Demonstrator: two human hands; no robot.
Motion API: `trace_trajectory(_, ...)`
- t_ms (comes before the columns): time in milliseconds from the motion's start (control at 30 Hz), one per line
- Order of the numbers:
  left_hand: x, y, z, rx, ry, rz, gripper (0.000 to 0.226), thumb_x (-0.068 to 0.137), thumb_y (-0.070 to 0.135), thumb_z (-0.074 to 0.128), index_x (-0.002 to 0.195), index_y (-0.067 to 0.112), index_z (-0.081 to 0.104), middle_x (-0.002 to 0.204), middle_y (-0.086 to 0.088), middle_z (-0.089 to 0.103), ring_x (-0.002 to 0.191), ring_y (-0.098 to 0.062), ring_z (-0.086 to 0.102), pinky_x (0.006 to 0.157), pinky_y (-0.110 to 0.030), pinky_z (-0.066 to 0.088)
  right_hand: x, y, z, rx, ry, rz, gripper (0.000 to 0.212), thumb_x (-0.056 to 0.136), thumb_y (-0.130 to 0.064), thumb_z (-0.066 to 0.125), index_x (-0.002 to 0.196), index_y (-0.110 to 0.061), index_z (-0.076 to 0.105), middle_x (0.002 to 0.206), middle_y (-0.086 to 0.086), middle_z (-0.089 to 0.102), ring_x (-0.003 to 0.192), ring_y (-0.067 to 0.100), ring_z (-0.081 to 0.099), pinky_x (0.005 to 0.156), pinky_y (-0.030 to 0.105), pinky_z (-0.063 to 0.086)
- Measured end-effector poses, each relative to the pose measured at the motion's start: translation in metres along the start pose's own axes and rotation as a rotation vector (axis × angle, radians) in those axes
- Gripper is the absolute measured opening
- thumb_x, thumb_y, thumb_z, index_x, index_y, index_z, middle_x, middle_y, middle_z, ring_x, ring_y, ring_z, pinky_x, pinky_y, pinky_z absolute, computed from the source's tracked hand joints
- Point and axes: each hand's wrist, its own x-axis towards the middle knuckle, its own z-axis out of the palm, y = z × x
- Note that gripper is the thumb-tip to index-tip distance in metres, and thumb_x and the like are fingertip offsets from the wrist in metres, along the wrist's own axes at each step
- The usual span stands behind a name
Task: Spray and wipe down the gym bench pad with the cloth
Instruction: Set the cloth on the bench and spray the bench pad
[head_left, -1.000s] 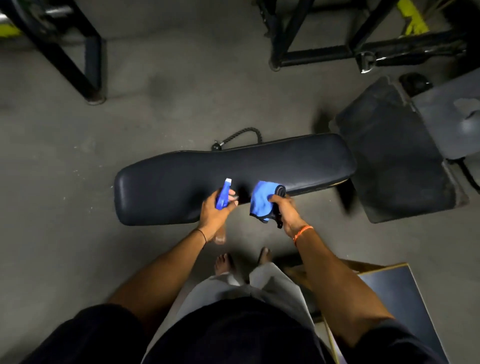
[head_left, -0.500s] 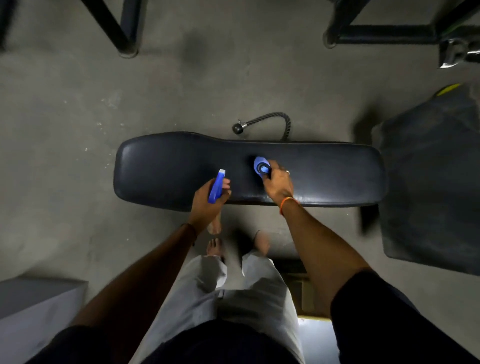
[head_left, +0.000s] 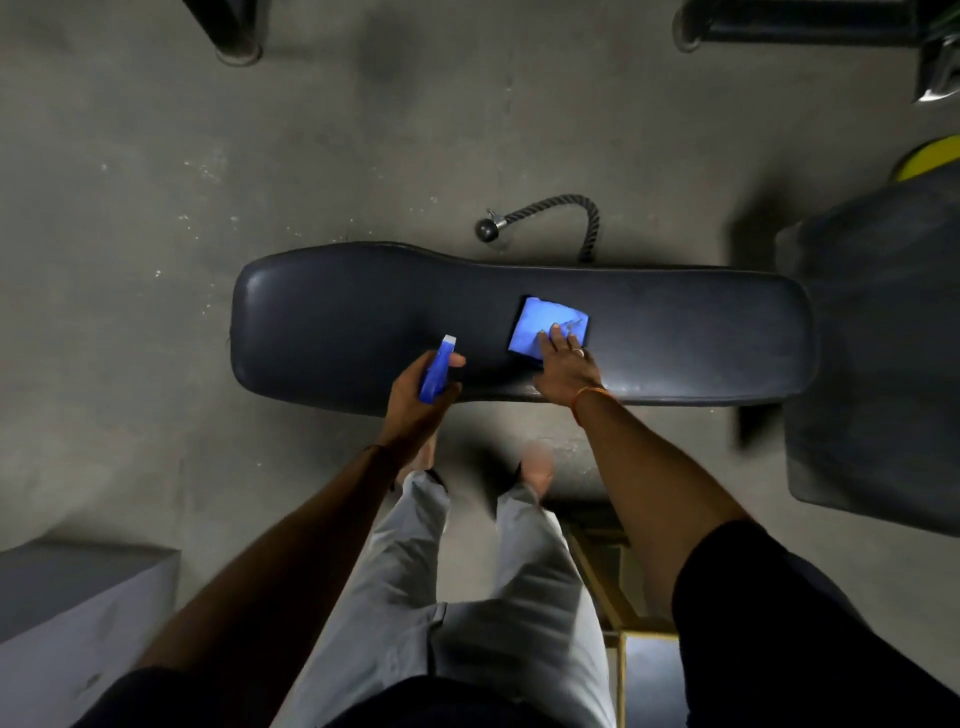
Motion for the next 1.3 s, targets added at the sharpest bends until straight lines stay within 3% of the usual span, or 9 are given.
trace_trajectory(67, 0.0, -0.002, -0.011, -0.003, -0.023, -0.004, 0.026, 0.09, 0.007, 0.066, 0.114, 0.015, 0.067, 0.111, -0.005, 0.07, 0.101, -0.023, 0.068, 0.09, -0.032, 0.056, -0.003, -0.011, -0.002, 0.051, 0.06, 0.034, 0.072, 0.098, -0.029, 0.055, 0.16, -0.012, 0.022, 0.17, 0.012, 0.011, 0.157, 0.033, 0.006, 0.127, 0.042, 0.012)
trace_trajectory(133, 0.001, -0.004, -0.023, -0.017, -0.05, -0.018, 0.02, 0.092, 0.005, 0.067, 0.111, 0.008, 0.067, 0.105, -0.002, 0.071, 0.095, -0.012, 0.069, 0.085, -0.024, 0.056, -0.005, -0.023, -0.001, 0.102, 0.093, 0.056, 0.07, 0.097, -0.028, 0.056, 0.158, -0.009, 0.027, 0.168, 0.013, 0.017, 0.157, 0.033, 0.007, 0.127, 0.042, 0.013)
trace_trajectory(267, 0.008, -0.009, -0.046, -0.013, -0.058, -0.03, 0.017, 0.092, 0.009, 0.071, 0.107, 0.003, 0.067, 0.095, 0.0, 0.069, 0.082, 0.001, 0.065, 0.076, -0.012, 0.052, -0.009, -0.041, 0.005, 0.128, 0.079, 0.142, 0.074, 0.099, -0.032, 0.055, 0.161, -0.012, 0.02, 0.171, 0.009, 0.01, 0.158, 0.031, -0.001, 0.128, 0.043, 0.012)
trace_trajectory(400, 0.017, -0.018, -0.067, -0.027, -0.076, -0.045, 0.017, 0.092, 0.015, 0.072, 0.104, 0.005, 0.067, 0.095, -0.011, 0.068, 0.081, -0.009, 0.063, 0.075, -0.014, 0.054, -0.004, -0.055, 0.007, 0.094, 0.103, 0.204, 0.077, 0.097, -0.031, 0.055, 0.161, -0.009, 0.018, 0.17, 0.011, 0.011, 0.158, 0.033, 0.002, 0.129, 0.042, 0.01)
trace_trajectory(533, 0.023, -0.024, -0.078, 0.021, -0.062, -0.044, 0.019, 0.092, 0.023, 0.073, 0.098, 0.007, 0.066, 0.082, 0.0, 0.064, 0.069, 0.001, 0.058, 0.07, -0.012, 0.051, 0.0, -0.068, 0.009, 0.088, 0.123, 0.267, 0.078, 0.097, -0.028, 0.055, 0.161, -0.008, 0.017, 0.17, 0.012, 0.012, 0.158, 0.034, 0.003, 0.129, 0.044, 0.01)
trace_trajectory(733, 0.03, -0.039, -0.077, 0.097, -0.014, -0.027, 0.022, 0.087, 0.033, 0.077, 0.086, 0.014, 0.066, 0.076, 0.001, 0.065, 0.068, -0.008, 0.059, 0.074, -0.029, 0.052, 0.006, -0.079, 0.02, 0.132, 0.226, 0.306, 0.075, 0.092, -0.019, 0.057, 0.158, -0.005, 0.023, 0.169, 0.013, 0.016, 0.157, 0.035, 0.007, 0.128, 0.046, 0.012)
trace_trajectory(900, 0.03, -0.042, -0.06, 0.019, -0.018, -0.033, 0.016, 0.094, 0.03, 0.07, 0.099, 0.015, 0.069, 0.092, -0.008, 0.071, 0.085, -0.025, 0.068, 0.082, -0.042, 0.057, 0.008, -0.085, 0.025, 0.171, 0.346, 0.234, 0.071, 0.089, -0.013, 0.059, 0.155, -0.004, 0.033, 0.165, 0.015, 0.024, 0.154, 0.037, 0.018, 0.125, 0.046, 0.023)
trace_trajectory(1100, 0.03, -0.034, -0.043, -0.12, -0.018, -0.106, 0.024, 0.095, 0.012, 0.066, 0.116, 0.025, 0.067, 0.116, 0.0, 0.07, 0.105, -0.015, 0.069, 0.094, -0.036, 0.059, 0.012, -0.091, 0.015, 0.317, 0.396, -0.024, 0.061, 0.088, -0.004, 0.053, 0.148, -0.007, 0.048, 0.157, 0.013, 0.043, 0.146, 0.031, 0.037, 0.122, 0.038, 0.03)
trace_trajectory(1300, 0.034, -0.041, -0.048, -0.006, 0.045, -0.119, 0.008, 0.093, 0.026, 0.071, 0.097, 0.02, 0.067, 0.088, 0.001, 0.068, 0.08, -0.014, 0.066, 0.08, -0.03, 0.055, 0.039, -0.106, 0.006, 0.286, 0.354, -0.141, 0.057, 0.091, -0.005, 0.051, 0.148, -0.01, 0.05, 0.157, 0.009, 0.045, 0.144, 0.028, 0.042, 0.119, 0.035, 0.033)
